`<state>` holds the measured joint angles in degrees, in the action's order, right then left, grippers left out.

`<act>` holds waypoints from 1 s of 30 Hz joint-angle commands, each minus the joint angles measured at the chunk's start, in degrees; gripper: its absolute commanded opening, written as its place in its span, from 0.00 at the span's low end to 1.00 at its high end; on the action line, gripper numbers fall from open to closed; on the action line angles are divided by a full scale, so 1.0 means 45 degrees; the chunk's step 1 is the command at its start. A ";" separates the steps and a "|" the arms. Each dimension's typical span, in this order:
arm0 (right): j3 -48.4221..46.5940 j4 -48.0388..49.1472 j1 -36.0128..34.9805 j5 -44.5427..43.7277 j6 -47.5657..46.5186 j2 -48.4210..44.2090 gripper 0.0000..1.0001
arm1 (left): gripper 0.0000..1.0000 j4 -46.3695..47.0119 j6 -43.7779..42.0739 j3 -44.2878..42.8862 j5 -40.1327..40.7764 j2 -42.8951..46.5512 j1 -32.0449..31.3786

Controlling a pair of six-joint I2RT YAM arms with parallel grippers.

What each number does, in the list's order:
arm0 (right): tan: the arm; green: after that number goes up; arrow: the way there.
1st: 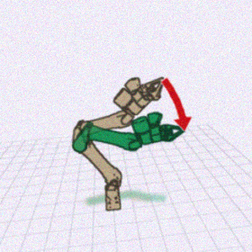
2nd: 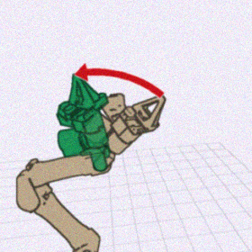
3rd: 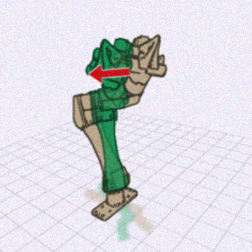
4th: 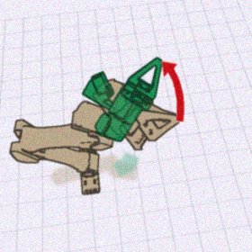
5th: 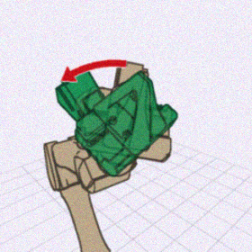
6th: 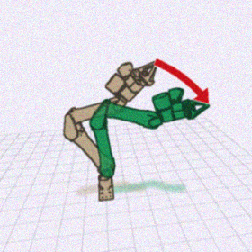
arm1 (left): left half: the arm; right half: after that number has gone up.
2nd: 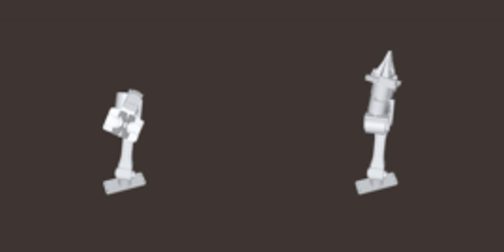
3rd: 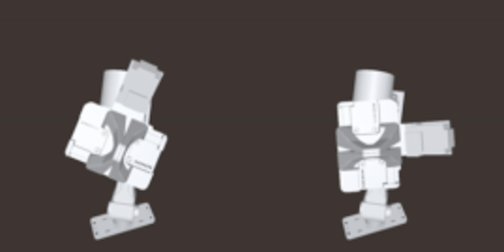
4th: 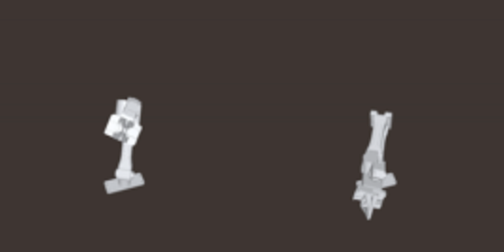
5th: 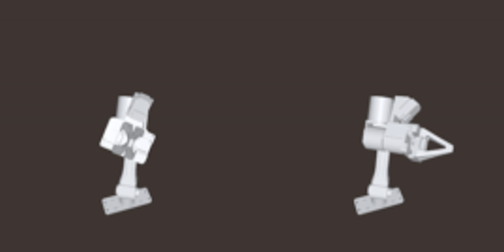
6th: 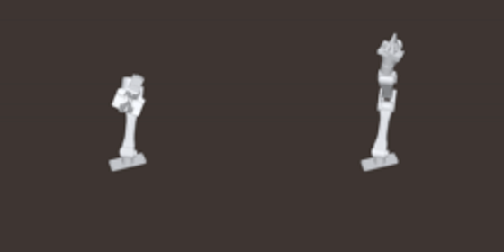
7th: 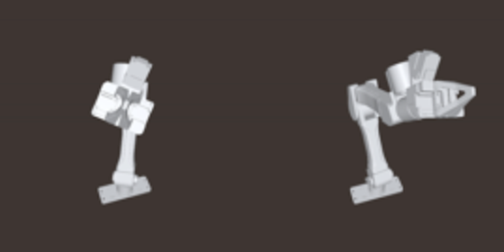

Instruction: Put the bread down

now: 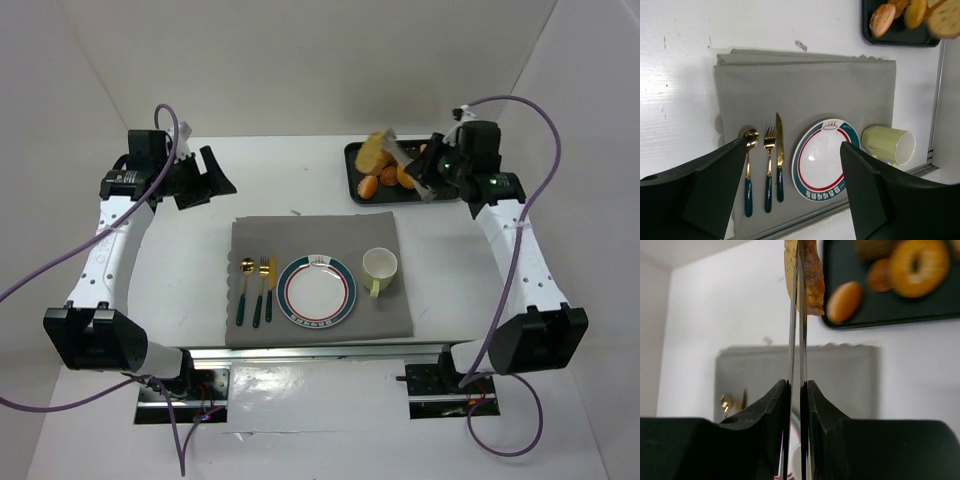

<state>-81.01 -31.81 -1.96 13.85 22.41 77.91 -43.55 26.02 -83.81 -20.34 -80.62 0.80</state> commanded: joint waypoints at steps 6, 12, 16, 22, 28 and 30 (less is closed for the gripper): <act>0.0657 -0.2166 -0.4132 0.3466 -0.1290 -0.0749 0.00 | 0.90 0.0381 0.0272 -0.1102 -0.0305 0.0336 -0.0041; 0.1458 -0.4276 -0.5911 0.3759 -0.1874 -0.1161 0.01 | 0.90 0.0381 0.0272 -0.0577 -0.0188 0.0629 -0.0041; 0.2356 -0.4747 -0.6382 0.3251 -0.1875 -0.1589 0.03 | 0.90 0.0381 0.0272 -0.0127 -0.0070 0.0883 -0.0041; 0.2243 -0.5235 -0.6694 0.2511 -0.2168 -0.1200 0.27 | 0.90 0.0381 0.0272 -0.0008 -0.0070 0.0884 -0.0041; 0.0349 -0.5528 -0.6694 0.0891 -0.2286 -0.0907 0.46 | 0.90 0.0264 0.0272 -0.0008 -0.0070 0.1001 -0.0041; -0.0548 -0.5528 -0.6577 -0.0042 -0.2286 -0.0616 0.46 | 0.90 0.0264 0.0272 -0.0008 -0.0070 0.1001 -0.0041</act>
<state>-76.47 -56.27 -31.62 20.10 13.06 74.91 -43.29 27.20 -83.96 -20.38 -78.11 0.80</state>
